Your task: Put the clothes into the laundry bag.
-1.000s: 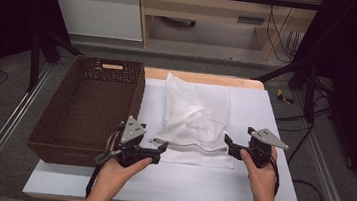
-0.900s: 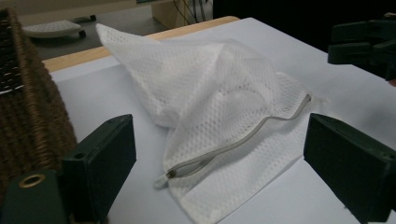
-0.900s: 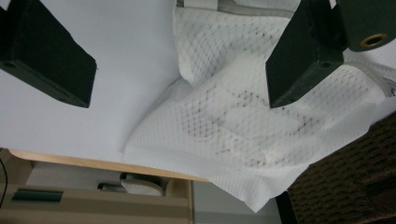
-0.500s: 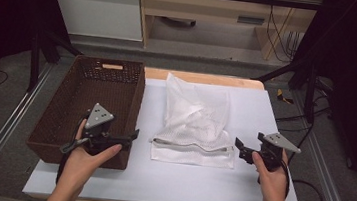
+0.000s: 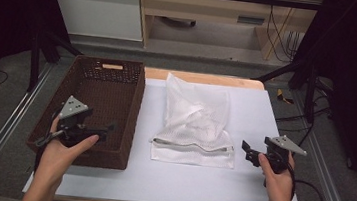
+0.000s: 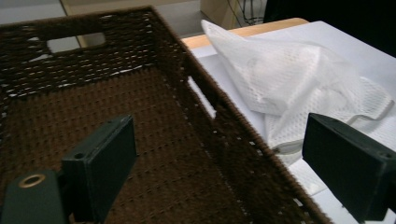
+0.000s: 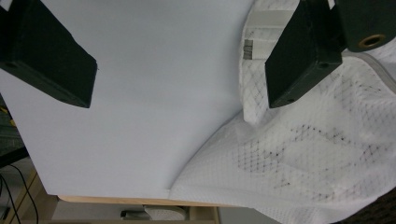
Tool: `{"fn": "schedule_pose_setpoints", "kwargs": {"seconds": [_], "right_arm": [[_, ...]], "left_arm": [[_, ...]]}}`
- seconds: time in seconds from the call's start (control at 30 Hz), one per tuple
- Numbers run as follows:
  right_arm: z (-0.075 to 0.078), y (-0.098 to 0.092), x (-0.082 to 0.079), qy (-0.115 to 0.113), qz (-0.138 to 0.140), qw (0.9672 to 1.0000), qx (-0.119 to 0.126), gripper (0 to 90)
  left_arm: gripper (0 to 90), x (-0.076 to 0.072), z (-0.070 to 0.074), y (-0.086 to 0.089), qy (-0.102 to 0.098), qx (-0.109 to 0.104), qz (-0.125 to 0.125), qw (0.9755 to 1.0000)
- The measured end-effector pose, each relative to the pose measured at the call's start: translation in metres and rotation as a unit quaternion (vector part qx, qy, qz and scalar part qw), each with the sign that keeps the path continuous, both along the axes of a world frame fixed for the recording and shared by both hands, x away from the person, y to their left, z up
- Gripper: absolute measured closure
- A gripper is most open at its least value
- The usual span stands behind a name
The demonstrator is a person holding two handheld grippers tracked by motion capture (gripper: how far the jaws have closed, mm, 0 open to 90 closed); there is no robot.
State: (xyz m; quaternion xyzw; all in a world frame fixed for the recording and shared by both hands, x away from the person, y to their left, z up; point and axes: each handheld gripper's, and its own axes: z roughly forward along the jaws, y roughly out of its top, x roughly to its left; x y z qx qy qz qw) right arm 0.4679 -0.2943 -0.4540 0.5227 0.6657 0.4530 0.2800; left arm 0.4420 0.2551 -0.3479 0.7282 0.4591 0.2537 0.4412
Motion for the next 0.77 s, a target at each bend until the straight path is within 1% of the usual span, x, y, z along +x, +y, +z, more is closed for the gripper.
{"fn": "schedule_pose_setpoints", "kwargs": {"seconds": [0.03,0.07,0.1,0.13,0.17,0.2,0.3,0.33,0.37,0.4,0.43,0.47,0.5,0.53,0.6,0.67,0.7,0.73,0.77], "right_arm": [[-0.002,-0.001,0.001,0.001,-0.003,1.0,-0.009,10.7],[-0.002,-0.001,0.001,0.001,-0.003,1.0,-0.009,10.7],[-0.004,-0.003,0.001,0.008,-0.002,0.9999,-0.011,10.5],[-0.004,-0.003,0.001,0.008,-0.002,0.9999,-0.011,10.5],[-0.006,-0.004,0.001,0.016,-0.004,0.9997,-0.018,10.3],[-0.006,-0.004,0.001,0.016,-0.004,0.9997,-0.018,10.3],[-0.012,-0.008,0.001,0.038,-0.008,0.9989,-0.028,9.8],[-0.012,-0.008,0.001,0.038,-0.008,0.9989,-0.028,9.8],[-0.016,-0.009,0.001,0.053,-0.01,0.9979,-0.035,9.4],[-0.016,-0.009,0.001,0.053,-0.01,0.9979,-0.035,9.4],[-0.018,-0.009,0.002,0.063,-0.008,0.9974,-0.035,8.1],[-0.022,-0.008,0.003,0.079,-0.009,0.9961,-0.038,7.5],[-0.023,-0.007,0.003,0.085,-0.008,0.9954,-0.043,7.5],[-0.024,-0.005,0.003,0.089,-0.007,0.9943,-0.059,7.3],[-0.024,-0.004,0.003,0.087,-0.008,0.9942,-0.063,7.1],[-0.023,-0.003,0.002,0.086,-0.007,0.9943,-0.063,6.9],[-0.024,-0.003,0.002,0.084,-0.009,0.994,-0.069,6.8],[-0.024,-0.003,0.002,0.084,-0.009,0.994,-0.069,6.8],[-0.025,-0.003,0.0,0.089,-0.008,0.9928,-0.079,6.6]], "left_arm": [[10.1,0.001,0.0,0.007,0.001,0.004,0.008,1.0],[10.1,0.001,0.0,0.007,0.001,0.004,0.008,1.0],[10.1,0.001,0.0,0.013,0.002,0.007,0.013,0.9999],[10.1,0.001,0.0,0.013,0.002,0.007,0.013,0.9999],[10.1,0.002,0.0,0.018,0.005,0.013,0.018,0.9997],[10.0,0.002,0.0,0.018,0.005,0.013,0.018,0.9997],[10.0,0.004,-0.003,0.026,0.011,0.033,0.027,0.999],[9.9,0.004,-0.003,0.026,0.011,0.033,0.027,0.999],[9.9,0.005,-0.004,0.027,0.011,0.037,0.03,0.9988],[9.9,0.006,-0.005,0.028,0.014,0.04,0.03,0.9986],[9.9,0.006,-0.006,0.03,0.017,0.042,0.031,0.9985],[9.9,0.007,-0.007,0.03,0.018,0.041,0.032,0.9985],[9.9,0.007,-0.007,0.031,0.02,0.045,0.032,0.9983],[9.9,0.008,-0.008,0.032,0.022,0.045,0.032,0.9982],[9.9,0.008,-0.009,0.033,0.023,0.047,0.033,0.9981],[9.9,0.008,-0.009,0.034,0.022,0.044,0.035,0.9982],[9.9,0.009,-0.009,0.033,0.022,0.043,0.034,0.9983],[10.0,0.009,-0.009,0.033,0.022,0.043,0.034,0.9983],[9.9,0.01,-0.009,0.032,0.021,0.041,0.032,0.9984]]}}
